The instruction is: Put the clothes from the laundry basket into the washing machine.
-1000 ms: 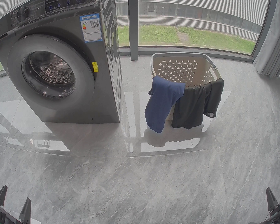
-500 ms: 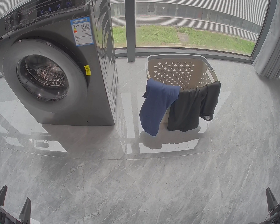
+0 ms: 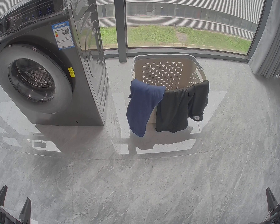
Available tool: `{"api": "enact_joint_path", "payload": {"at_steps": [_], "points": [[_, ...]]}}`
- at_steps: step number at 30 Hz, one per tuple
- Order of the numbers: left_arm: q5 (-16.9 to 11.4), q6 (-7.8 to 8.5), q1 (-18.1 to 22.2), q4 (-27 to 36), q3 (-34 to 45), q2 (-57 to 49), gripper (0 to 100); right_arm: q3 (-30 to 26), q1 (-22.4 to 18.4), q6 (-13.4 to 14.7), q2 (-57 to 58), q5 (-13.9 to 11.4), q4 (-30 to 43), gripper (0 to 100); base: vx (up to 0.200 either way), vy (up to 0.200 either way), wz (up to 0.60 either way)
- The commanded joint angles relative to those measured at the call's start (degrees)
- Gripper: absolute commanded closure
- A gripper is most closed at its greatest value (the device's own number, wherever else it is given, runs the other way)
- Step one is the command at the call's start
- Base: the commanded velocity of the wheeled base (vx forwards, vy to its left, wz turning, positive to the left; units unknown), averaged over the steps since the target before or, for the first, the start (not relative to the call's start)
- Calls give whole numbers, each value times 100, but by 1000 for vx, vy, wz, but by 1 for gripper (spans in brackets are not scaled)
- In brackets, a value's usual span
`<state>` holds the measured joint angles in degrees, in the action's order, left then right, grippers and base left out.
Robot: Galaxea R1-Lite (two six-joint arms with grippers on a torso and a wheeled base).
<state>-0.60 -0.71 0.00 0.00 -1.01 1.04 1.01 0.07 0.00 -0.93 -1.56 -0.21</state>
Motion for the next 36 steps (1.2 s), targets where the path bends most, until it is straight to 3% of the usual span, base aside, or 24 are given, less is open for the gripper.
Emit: {"api": "enact_joint_path", "payload": {"at_steps": [1, 16, 25, 36], "points": [[-2, 0, 0, 0, 101, -104, 0, -101, 1, 0, 93, -2, -6, 0, 200, 0, 0], [7, -17, 0, 0, 101, -104, 0, -101, 1, 0, 93, -2, -6, 0, 200, 0, 0], [7, -44, 0, 0, 101, -104, 0, -101, 1, -9, 93, -2, -6, 0, 0, 0, 0], [7, -44, 0, 0, 101, -104, 0, -101, 1, -9, 93, -2, -6, 0, 0, -200, 0]]}}
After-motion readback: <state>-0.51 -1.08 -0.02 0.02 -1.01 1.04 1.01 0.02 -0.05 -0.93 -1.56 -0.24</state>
